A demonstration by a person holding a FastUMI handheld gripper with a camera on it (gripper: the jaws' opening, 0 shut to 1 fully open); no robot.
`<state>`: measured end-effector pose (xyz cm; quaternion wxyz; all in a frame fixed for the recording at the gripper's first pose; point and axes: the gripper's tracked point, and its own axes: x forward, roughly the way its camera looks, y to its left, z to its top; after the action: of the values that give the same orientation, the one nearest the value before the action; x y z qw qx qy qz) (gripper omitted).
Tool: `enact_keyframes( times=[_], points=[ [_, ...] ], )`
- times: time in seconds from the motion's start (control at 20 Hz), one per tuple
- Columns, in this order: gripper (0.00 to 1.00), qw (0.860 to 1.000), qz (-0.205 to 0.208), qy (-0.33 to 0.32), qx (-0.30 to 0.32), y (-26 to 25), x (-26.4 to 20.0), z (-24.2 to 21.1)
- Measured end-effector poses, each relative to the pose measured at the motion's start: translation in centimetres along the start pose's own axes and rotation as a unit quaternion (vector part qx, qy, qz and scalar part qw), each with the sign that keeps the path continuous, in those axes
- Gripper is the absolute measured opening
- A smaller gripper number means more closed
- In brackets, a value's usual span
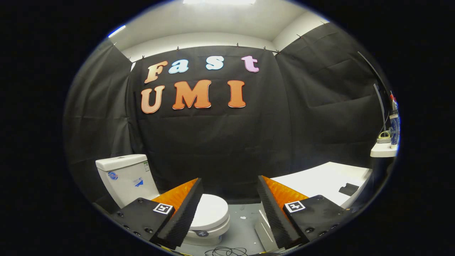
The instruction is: Open the toilet lid.
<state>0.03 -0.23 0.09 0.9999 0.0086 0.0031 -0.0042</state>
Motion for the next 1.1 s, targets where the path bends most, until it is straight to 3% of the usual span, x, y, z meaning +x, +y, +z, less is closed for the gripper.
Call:
enact_keyframes(
  times=[1.1],
  points=[
    [0.99,1.000,0.005,-0.002,0.008,0.05,-0.02,-0.04]
  ],
)
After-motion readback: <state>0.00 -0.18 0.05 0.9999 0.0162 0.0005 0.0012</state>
